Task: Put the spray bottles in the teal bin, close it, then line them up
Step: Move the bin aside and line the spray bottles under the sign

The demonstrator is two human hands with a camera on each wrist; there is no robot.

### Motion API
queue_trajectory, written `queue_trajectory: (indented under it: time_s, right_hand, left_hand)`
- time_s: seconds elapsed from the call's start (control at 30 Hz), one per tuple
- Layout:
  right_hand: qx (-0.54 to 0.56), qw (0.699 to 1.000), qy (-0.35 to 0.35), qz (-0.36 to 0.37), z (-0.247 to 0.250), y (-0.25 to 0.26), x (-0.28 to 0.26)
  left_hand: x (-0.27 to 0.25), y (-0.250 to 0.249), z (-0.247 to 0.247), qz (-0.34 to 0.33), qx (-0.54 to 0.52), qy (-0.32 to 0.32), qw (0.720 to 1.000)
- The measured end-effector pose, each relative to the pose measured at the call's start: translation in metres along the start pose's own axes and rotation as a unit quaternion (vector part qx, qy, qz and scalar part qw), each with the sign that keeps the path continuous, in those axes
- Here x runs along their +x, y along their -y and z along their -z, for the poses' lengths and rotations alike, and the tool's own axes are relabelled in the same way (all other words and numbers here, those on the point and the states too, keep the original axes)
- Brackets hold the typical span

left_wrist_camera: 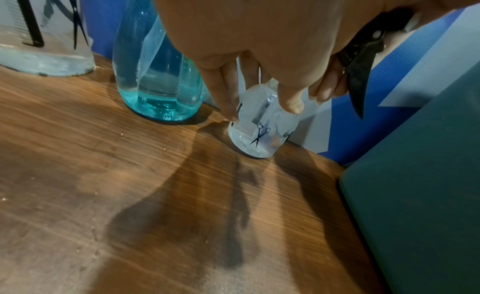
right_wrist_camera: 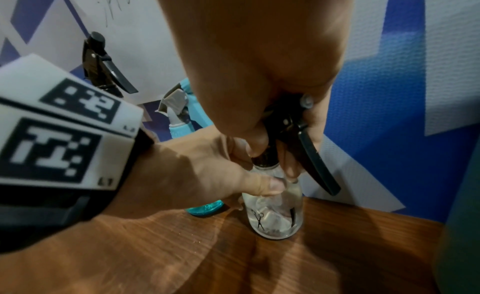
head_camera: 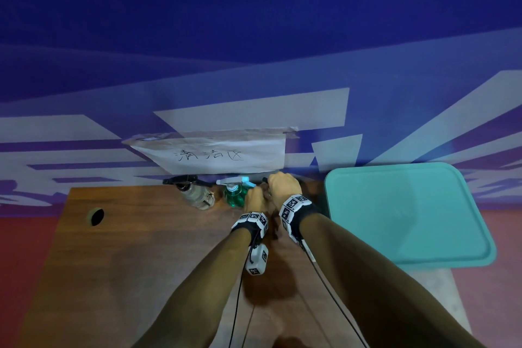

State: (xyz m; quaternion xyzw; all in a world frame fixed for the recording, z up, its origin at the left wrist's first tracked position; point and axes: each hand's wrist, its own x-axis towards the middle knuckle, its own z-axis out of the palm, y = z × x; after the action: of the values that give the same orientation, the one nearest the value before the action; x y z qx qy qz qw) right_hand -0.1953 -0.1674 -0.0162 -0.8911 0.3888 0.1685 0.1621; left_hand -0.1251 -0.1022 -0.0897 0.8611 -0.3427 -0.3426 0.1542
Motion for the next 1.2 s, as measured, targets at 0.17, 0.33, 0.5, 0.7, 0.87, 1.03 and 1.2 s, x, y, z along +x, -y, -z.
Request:
queue_trajectory:
  time_s: [0.17,0.33,0.5,0.7,0.87,1.03,1.2]
  right_hand:
    - [0.003,1.000,-0.011,0.000,-0.002,-0.002,0.000]
    - [-0.007,1.000,-0.005,0.007,-0.003,-0.003,0.003]
    - [-0.002,1.000,-0.019,-0.007,-0.005,0.001,0.004]
    - [0.007,1.000,-0.017,-0.009,-0.006,0.000,0.006]
    - [0.014,1.000,-0.004,-0.009,-0.008,-0.001,0.009]
    - [0.010,0.999,-0.021,-0.028,-0.013,0.003,0.011]
    - [0.022,0.999,-0.024,-0.040,-0.013,0.005,0.013]
  left_hand:
    - [-0.002,0.000,-0.003,-0.003,-0.011,-0.018,1.000]
    - [0.001,0.003,-0.006,-0.004,-0.012,-0.018,1.000]
    - [0.002,0.004,-0.008,0.002,-0.014,-0.019,1.000]
    - [0.005,0.007,-0.008,0.009,-0.005,-0.009,1.000]
    - [0.007,0.008,-0.008,0.003,-0.010,-0.007,1.000]
    - [0.009,0.012,-0.009,0.008,-0.005,0.000,1.000]
    - [0.011,0.014,-0.007,0.000,-0.001,0.009,1.000]
